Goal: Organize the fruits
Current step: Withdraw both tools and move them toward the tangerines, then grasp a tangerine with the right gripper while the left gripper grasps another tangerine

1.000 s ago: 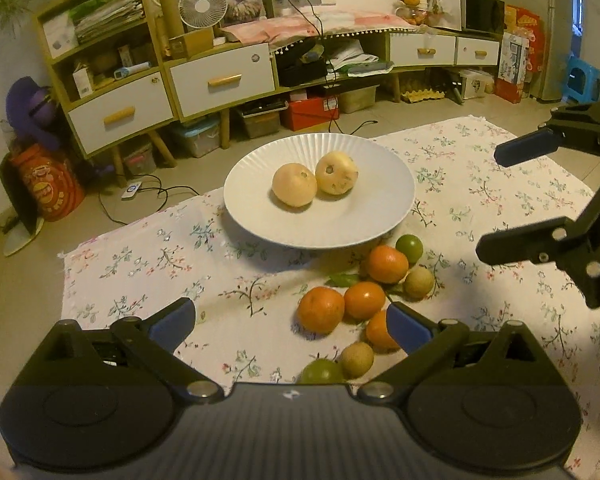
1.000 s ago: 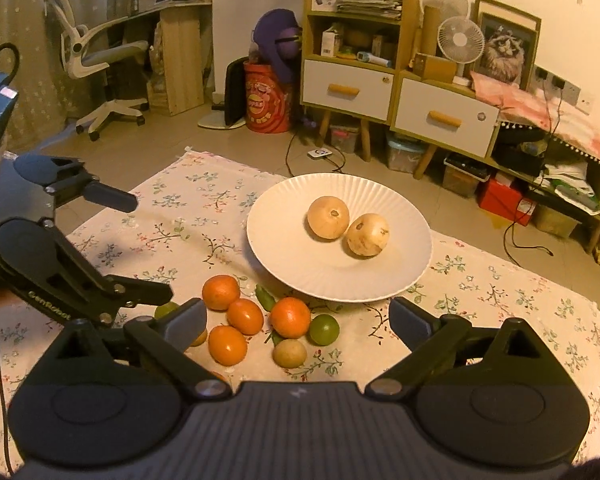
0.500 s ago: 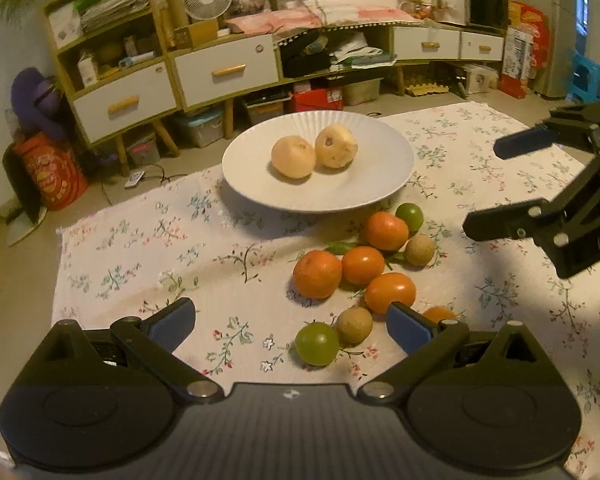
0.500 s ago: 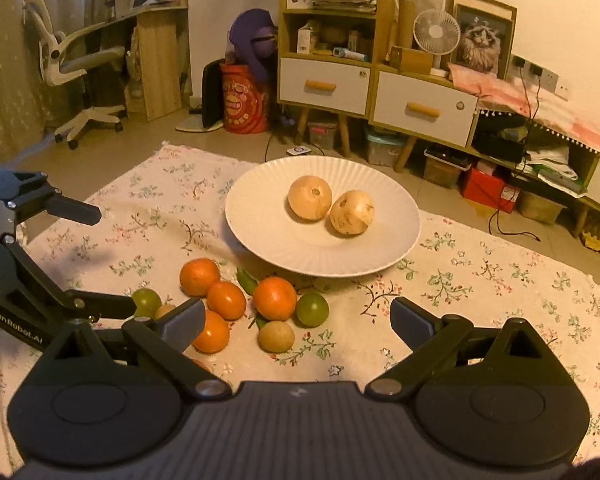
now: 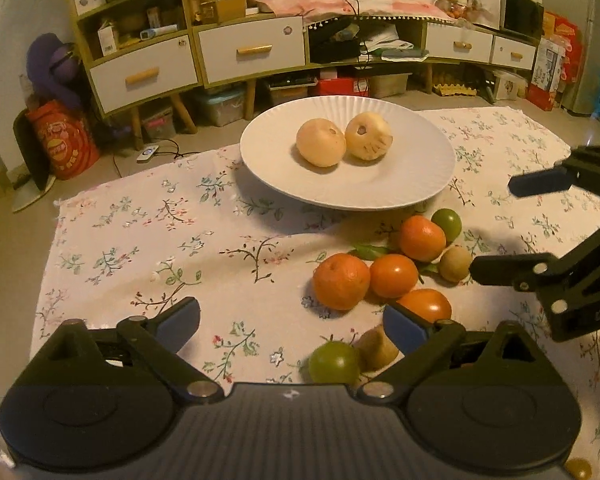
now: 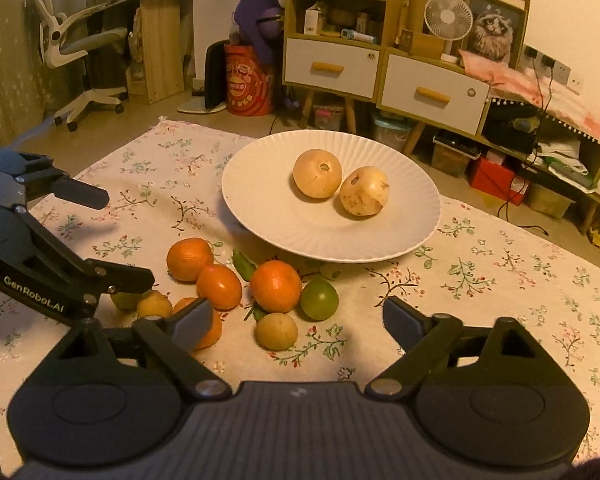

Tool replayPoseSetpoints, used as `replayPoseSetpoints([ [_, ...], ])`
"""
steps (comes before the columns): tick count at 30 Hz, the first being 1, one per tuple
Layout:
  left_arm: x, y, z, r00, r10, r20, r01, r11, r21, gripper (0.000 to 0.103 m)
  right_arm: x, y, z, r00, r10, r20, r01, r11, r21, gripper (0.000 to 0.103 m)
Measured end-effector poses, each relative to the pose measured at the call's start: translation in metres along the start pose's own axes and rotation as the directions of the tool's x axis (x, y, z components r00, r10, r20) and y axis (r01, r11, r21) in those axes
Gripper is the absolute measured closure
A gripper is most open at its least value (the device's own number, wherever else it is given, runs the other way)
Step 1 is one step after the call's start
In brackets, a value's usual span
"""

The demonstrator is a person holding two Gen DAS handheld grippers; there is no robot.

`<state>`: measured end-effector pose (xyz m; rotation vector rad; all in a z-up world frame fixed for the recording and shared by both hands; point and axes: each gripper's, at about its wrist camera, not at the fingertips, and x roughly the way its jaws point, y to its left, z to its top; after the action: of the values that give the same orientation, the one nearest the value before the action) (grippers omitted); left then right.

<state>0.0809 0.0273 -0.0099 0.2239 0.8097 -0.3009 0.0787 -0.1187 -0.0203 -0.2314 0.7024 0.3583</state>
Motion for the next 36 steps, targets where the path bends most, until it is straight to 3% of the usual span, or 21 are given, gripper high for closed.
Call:
replayPoseSetpoints([
  [3,0.005,0.001,0.003,1.0,-0.02,-0.017,0.019,1.0,-0.02,0.028,0.005,-0.002,0.0,1.0,0.011,-0.018,-0.011,1.0,0.007,0.029],
  [9,0.017,0.0,0.007,0.998,-0.056,-0.039,0.054,0.998,-0.039,0.039,0.012,-0.004,0.0,0.998,0.042,-0.044,-0.042,0.999,0.014,0.042],
  [22,0.031,0.001,0.012,0.99,-0.127,-0.053,0.122,0.989,-0.087,0.06,0.021,-0.01,0.011,0.993,0.117,-0.032,-0.114,0.99,0.088,0.058],
  [26,0.033,0.002,0.013,0.989,-0.139,-0.049,0.134,0.986,-0.104,0.062,0.024,-0.008,0.013,0.99,0.134,-0.034,-0.13,0.986,0.1,0.063],
  [36,0.039,0.006,0.016,0.988,-0.148,-0.038,0.141,0.978,-0.152,0.063,0.027,-0.002,0.014,0.99,0.126,-0.057,-0.121,0.989,0.085,0.063],
])
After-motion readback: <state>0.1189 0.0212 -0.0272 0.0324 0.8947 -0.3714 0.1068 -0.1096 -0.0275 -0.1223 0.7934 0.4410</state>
